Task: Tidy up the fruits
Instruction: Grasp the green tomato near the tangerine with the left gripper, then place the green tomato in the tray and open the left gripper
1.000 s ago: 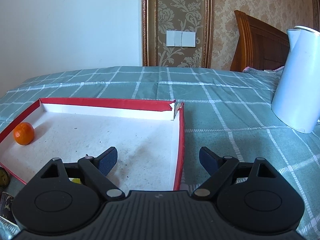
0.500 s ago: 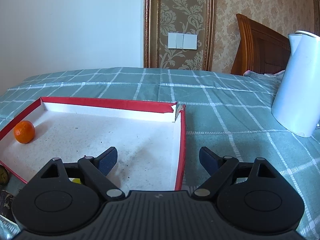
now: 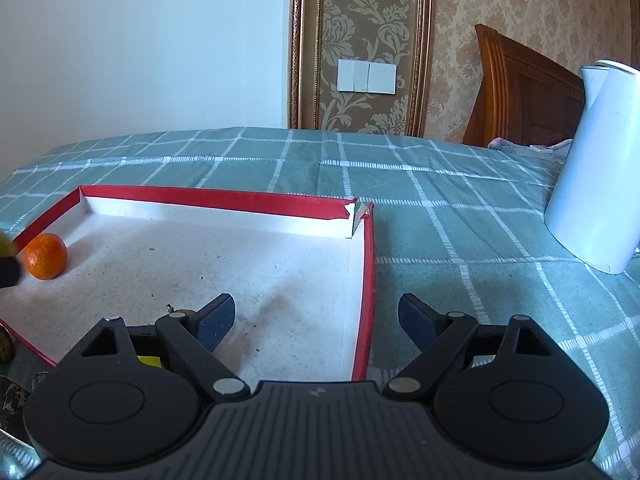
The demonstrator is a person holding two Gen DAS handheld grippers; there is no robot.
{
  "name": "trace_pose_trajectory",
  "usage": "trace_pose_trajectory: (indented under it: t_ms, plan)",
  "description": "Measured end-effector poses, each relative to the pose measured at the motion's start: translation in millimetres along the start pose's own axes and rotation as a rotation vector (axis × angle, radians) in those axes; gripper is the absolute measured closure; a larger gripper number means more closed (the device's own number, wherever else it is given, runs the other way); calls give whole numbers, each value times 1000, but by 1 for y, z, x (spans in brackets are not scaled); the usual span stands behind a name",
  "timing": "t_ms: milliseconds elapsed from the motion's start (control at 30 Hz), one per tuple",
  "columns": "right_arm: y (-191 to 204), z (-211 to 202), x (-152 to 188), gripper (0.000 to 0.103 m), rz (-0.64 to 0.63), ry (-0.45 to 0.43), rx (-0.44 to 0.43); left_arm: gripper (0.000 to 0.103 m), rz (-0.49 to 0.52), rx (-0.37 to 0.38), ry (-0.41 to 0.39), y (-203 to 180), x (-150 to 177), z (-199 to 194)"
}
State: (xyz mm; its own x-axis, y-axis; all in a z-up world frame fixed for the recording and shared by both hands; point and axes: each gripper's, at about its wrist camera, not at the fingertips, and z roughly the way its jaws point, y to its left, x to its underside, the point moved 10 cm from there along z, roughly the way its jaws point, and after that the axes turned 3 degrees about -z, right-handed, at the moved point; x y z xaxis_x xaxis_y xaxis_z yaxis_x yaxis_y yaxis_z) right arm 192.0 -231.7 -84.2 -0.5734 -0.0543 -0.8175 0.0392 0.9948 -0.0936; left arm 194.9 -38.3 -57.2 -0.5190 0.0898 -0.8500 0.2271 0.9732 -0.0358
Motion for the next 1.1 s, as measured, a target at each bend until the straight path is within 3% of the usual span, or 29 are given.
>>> trace_pose_trajectory:
  t_ms: [433, 800, 1100]
  plan:
    - [5, 3, 1, 14, -20, 18, -7, 67, -11, -5, 131, -3, 8, 56]
    - [6, 2, 0, 14, -18, 14, -19, 59, 7, -32, 142, -6, 8, 56]
    - [3, 1, 0, 14, -7, 11, -18, 50, -18, -28, 117, 4, 11, 28]
